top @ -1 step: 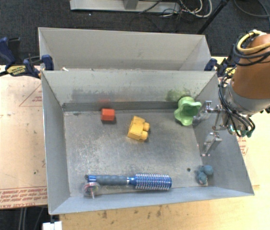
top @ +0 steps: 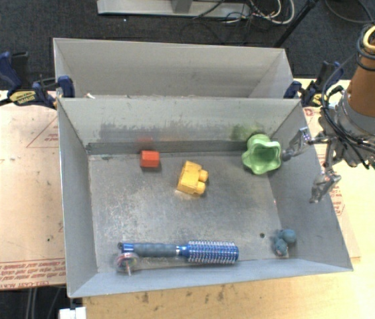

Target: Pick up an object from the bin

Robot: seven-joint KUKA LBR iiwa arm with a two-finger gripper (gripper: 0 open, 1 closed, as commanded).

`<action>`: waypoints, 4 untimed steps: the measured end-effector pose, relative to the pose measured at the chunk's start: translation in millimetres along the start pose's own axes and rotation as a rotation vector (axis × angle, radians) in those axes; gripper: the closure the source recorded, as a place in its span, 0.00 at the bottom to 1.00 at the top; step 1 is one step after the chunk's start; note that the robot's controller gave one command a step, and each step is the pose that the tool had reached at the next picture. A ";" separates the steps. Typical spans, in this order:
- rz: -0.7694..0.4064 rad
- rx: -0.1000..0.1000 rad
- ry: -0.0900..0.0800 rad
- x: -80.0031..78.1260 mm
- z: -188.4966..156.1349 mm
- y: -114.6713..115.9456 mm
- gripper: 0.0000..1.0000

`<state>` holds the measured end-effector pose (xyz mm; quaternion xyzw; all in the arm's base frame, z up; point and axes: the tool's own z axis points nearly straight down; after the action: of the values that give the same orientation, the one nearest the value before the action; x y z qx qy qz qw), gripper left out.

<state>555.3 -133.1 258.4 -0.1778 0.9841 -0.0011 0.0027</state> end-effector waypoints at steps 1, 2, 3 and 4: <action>-0.016 -0.009 0.009 -1.2 166.2 -0.4 0.00; 0.079 -0.002 0.002 63.1 86.6 39.4 0.00; 0.055 0.004 -0.011 68.8 171.0 18.3 0.00; 0.014 0.000 -0.006 -13.9 159.7 10.8 0.00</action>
Offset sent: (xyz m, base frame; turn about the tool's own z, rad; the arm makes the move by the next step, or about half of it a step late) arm 0.0039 -0.0015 -0.1612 -0.0169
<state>565.4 -118.3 98.8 -0.1712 0.9852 -0.0003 0.0058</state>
